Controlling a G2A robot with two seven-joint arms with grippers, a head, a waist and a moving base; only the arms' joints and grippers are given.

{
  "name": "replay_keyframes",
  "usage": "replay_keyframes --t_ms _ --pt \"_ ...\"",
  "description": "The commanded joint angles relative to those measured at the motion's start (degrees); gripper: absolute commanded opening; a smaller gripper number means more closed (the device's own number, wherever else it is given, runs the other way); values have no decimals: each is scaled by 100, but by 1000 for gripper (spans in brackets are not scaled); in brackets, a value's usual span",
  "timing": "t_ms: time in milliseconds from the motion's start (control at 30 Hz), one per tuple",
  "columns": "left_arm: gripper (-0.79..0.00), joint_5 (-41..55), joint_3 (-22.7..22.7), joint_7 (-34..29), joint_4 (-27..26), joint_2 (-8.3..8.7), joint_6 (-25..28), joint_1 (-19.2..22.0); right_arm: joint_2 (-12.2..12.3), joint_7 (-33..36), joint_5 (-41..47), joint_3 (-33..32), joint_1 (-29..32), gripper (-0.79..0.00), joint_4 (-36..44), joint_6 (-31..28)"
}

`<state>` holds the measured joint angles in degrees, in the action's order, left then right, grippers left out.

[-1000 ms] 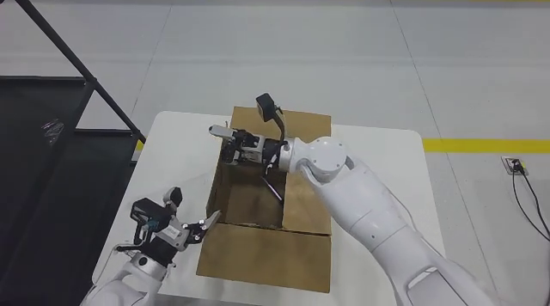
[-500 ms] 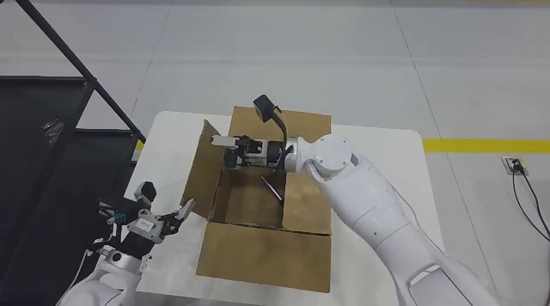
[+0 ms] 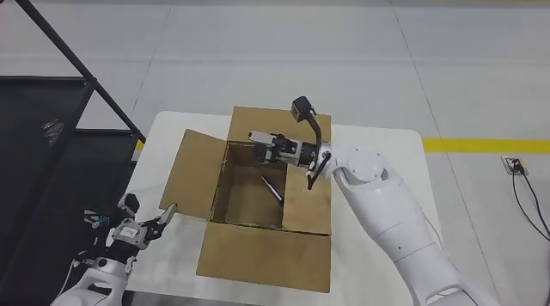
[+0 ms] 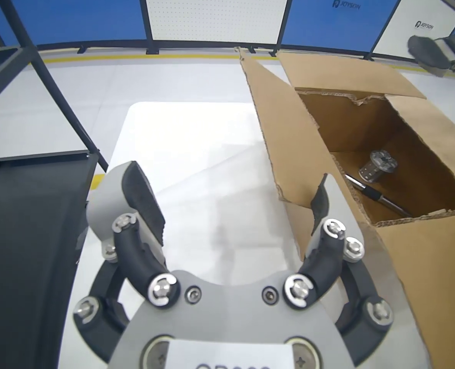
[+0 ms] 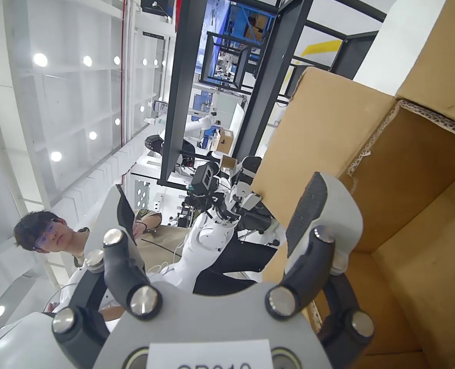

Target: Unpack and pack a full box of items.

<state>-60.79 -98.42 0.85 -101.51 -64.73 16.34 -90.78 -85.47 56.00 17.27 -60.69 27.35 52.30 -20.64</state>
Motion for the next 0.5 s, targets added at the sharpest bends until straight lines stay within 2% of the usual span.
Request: replay_keyframes --t_ms 0,333,467 --pt "0 -45 51 -13 126 -2 30 60 71 75 19 -176 162 0 205 -59" --pt "0 -188 245 -115 680 -9 86 398 321 604 361 -800 811 0 957 -301" --pt "0 -219 269 -132 806 -8 133 461 379 486 328 -937 936 0 1055 -220"
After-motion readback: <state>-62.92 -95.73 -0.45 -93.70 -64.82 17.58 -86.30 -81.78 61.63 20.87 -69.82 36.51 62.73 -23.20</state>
